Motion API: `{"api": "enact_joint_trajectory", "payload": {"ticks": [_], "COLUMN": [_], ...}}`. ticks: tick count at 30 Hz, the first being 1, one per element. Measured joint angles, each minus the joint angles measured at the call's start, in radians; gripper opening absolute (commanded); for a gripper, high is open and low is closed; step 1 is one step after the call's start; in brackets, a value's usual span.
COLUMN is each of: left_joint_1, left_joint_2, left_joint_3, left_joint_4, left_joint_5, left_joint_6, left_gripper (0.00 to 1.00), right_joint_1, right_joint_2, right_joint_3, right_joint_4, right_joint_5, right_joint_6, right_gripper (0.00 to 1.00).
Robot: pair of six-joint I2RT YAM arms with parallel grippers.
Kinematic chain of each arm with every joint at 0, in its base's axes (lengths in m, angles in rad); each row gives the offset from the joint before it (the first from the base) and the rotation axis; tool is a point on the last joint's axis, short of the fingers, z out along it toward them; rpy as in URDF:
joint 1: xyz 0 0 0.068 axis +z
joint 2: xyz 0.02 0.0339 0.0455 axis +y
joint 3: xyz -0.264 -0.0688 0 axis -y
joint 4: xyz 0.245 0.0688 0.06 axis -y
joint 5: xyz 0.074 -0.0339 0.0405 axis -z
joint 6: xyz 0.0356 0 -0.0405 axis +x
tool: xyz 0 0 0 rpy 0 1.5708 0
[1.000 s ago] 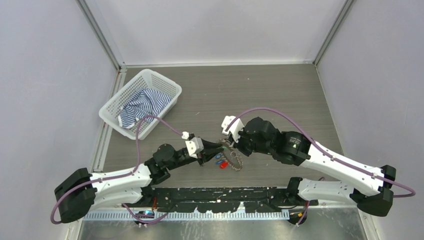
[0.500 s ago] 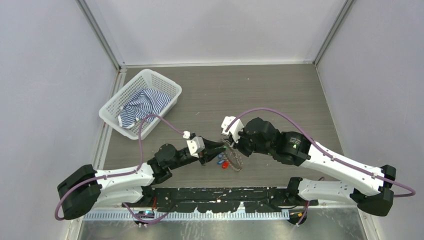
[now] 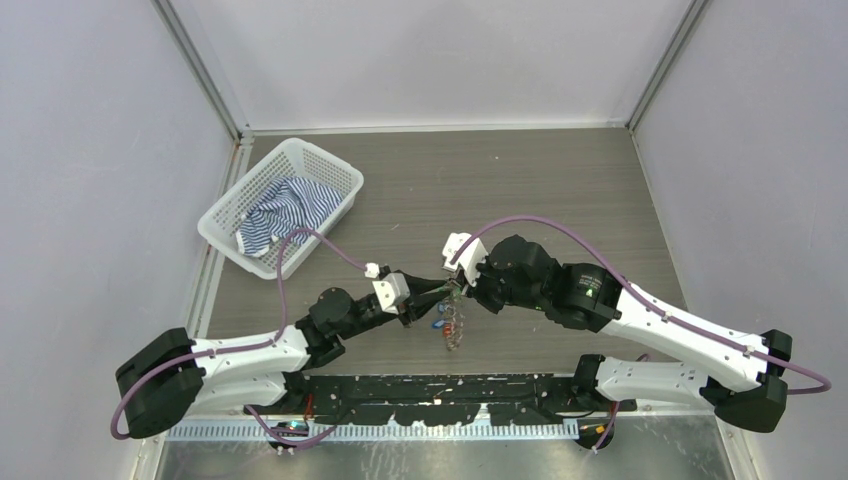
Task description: Remove the keys from the keyring
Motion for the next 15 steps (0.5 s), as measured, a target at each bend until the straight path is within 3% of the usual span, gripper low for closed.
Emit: {"api": "enact_joint_trajectory", "payload": {"ticks": [15], "left_joint_1": [0.003], "left_joint_2": [0.013], "left_joint_3": [0.013], "left_joint_4": [0.007], "left_joint_5": [0.010], "left_joint_6": [0.013], "left_gripper": [0.28], "right_joint_1": [0.004], "right_joint_2": [-0.004], "right_joint_3": [0.000], "right_joint_4": [-0.001], "right_joint_5": [0.002], "right_joint_6": [0.000], "right_gripper": [0.01]}}
